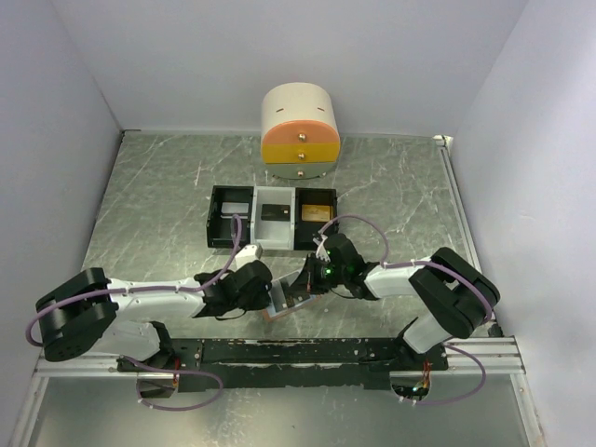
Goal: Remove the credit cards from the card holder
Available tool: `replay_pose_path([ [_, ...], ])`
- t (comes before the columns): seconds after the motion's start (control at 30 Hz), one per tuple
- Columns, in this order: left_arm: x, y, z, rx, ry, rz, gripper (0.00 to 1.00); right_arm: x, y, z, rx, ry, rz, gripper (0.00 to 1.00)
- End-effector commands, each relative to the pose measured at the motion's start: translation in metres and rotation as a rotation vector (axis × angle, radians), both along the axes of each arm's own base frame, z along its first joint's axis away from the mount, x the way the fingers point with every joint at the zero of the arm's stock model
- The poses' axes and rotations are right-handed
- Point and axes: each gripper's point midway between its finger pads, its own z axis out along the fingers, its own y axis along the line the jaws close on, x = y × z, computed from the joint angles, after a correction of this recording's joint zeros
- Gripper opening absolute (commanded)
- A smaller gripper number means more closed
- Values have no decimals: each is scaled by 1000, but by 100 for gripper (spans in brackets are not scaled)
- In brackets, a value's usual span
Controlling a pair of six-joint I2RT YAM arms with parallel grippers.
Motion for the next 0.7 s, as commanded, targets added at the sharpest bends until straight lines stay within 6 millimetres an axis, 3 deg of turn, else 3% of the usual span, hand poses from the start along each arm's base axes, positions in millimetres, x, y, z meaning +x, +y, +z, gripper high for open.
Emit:
replay_pose_path([
  [0.0,-5,25,-19,86,23,57,14,-7,1,0,34,10,22,3],
  [0.3,-12,34,-29,77,41,72,9,-8,12,5,82,8,80,17],
  [0.67,-12,28,-32,90,54,49,7,-4,17,6,79,-9,113,20],
])
